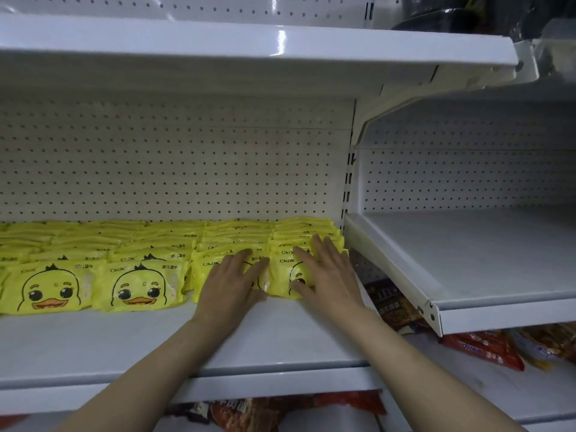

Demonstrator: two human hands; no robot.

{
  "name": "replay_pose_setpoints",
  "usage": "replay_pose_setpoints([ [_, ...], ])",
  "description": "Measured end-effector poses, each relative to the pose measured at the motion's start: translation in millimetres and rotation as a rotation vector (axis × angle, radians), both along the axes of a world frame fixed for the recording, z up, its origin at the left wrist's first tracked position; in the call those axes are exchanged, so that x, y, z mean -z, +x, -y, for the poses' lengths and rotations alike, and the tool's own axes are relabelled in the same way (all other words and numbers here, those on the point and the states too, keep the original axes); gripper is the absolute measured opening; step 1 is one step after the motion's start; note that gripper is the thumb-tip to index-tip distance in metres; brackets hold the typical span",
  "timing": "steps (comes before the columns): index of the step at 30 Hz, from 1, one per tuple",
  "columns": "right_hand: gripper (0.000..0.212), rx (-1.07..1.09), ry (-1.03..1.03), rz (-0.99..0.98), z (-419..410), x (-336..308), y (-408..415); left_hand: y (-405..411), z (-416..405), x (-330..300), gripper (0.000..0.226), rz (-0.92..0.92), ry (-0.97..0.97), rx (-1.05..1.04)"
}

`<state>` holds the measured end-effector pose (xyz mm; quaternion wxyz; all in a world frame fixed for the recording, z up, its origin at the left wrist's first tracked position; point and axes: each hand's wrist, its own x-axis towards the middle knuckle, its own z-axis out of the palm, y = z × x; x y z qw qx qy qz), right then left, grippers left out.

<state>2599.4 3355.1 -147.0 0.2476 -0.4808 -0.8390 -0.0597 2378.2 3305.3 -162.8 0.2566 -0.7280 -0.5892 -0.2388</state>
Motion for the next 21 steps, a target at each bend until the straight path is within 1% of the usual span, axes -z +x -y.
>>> replay_pose_setpoints([
  [4,0.066,0.014,-0.002,0.010,9,8,-18,-15,10,1,0.073,-0.003,-0.007,-0.153],
  [8,0.068,0.066,-0.013,0.039,11,11,-29,-22,12,2,0.074,-0.006,-0.030,-0.212],
  [13,0.069,0.093,0.003,0.025,8,9,-35,-36,4,-3,0.076,-0.003,-0.048,-0.169],
  [17,0.070,0.091,0.007,0.012,7,13,-32,-42,0,2,0.075,-0.038,-0.020,-0.136],
  [19,0.070,0.089,-0.001,-0.013,6,15,-29,-43,-1,8,0.069,-0.069,0.002,-0.113],
  [21,0.071,0.092,0.003,-0.030,6,16,-29,-45,-2,12,0.072,-0.088,-0.032,-0.096],
])
